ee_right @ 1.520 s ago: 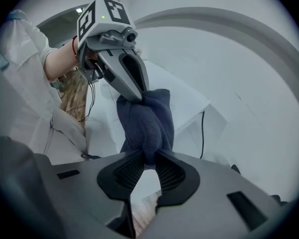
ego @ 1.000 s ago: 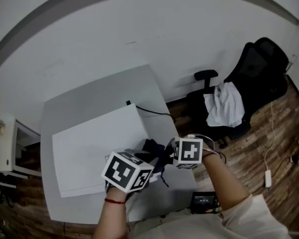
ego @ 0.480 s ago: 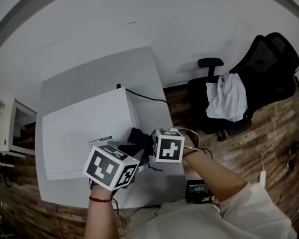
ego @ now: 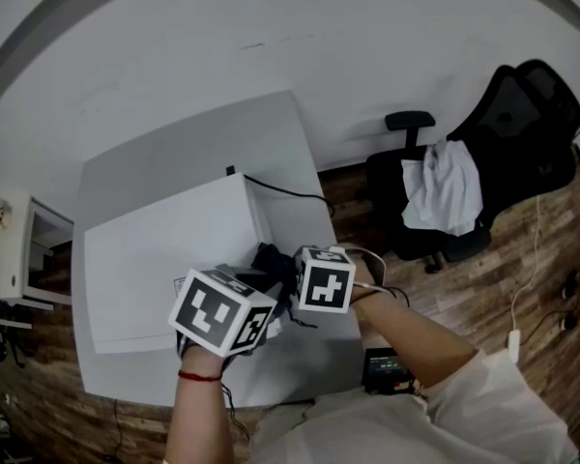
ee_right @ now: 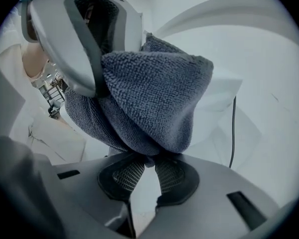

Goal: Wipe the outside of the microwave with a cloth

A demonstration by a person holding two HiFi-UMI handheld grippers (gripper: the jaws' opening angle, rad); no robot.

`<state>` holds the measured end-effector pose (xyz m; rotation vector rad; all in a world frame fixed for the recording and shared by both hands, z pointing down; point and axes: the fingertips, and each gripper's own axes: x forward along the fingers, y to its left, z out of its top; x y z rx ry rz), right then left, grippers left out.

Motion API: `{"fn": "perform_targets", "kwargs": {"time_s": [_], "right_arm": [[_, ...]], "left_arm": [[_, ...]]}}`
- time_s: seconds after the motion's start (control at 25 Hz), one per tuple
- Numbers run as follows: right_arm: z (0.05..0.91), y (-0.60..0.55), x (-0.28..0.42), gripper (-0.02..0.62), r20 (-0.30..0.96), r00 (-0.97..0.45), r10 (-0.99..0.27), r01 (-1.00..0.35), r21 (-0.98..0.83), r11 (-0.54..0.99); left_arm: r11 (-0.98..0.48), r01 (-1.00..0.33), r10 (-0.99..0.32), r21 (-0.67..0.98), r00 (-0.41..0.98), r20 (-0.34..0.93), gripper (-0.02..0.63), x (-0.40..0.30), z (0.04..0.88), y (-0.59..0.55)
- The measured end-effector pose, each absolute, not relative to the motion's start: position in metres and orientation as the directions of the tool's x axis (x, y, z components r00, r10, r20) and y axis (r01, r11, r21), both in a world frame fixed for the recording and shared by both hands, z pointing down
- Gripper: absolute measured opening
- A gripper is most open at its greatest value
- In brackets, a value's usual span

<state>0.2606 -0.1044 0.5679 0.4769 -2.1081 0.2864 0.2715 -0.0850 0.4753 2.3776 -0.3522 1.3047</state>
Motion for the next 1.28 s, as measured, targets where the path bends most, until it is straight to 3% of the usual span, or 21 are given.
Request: {"fn": "perform_targets", "kwargs": {"time_s": [0.64, 1.28], "right_arm": [[0.579, -0.166, 0.280, 0.083, 0.819, -0.492, -0.295, -0.565, -0.043, 0.824], [0.577, -0.229, 0.289, 0.083, 0.772, -0.519, -0.368, -0.604, -0.027, 0.796]], "left_arm": [[-0.871, -0.451, -0.084, 0.198, 0.532, 0.843, 0.025, 0.284, 0.475, -0.149], [-0.866, -0.476, -0.133, 0.152, 0.512, 0.848, 0.025, 0.294, 0.475, -0.208]]}}
